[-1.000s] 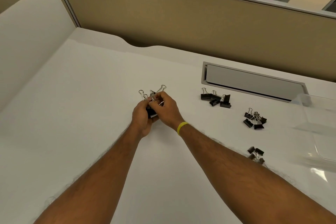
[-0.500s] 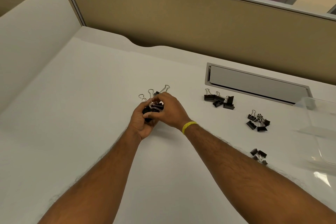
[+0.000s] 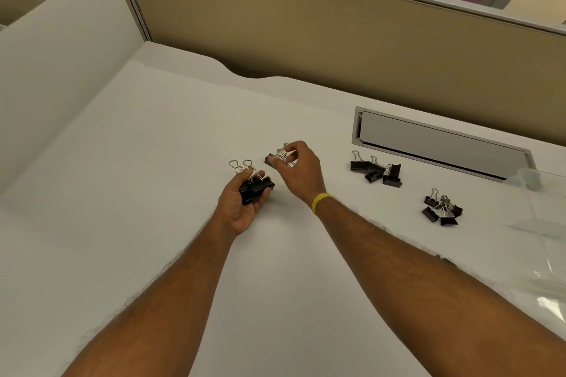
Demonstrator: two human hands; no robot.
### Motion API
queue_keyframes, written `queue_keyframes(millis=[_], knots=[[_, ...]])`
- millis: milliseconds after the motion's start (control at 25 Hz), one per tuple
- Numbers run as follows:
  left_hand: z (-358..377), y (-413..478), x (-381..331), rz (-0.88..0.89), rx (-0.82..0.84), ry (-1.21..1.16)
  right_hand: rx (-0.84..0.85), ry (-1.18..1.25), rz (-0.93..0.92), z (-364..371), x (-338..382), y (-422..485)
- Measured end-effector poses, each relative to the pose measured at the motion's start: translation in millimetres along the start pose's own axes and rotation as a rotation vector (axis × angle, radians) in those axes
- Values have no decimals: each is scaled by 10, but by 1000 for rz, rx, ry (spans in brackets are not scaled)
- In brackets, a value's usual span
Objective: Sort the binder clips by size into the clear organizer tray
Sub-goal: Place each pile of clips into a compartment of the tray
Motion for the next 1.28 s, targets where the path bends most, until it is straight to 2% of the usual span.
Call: queue_keyframes(millis=[200,440,640,760,960,1280], knots=[[-95,-17,-89,27,-45,6,210,-322,161,218,-37,249],[-115,-10,-145,44,-40,-7,242,-496,204,331,-135,326],[-127,31,-175,54,-43,15,247,-514,129,300,-229,293],[-107,48,-179,55,-45,25,200,-384,140,219,-294,251],[-5,71,-112,58,-33,61,53,95,113,21,-333,-5],[409,-40,307,12,65,191,-60,366,53,-486,-36,-617]])
Point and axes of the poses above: each hand's wrist, its own y-axis towards the middle knuckle, its own z-axis out of the palm, x = y × z, the point moved 3 cm from there along y, towards the middle knuckle, and after that the axes turned 15 degrees about -z, right-handed, at the moved point
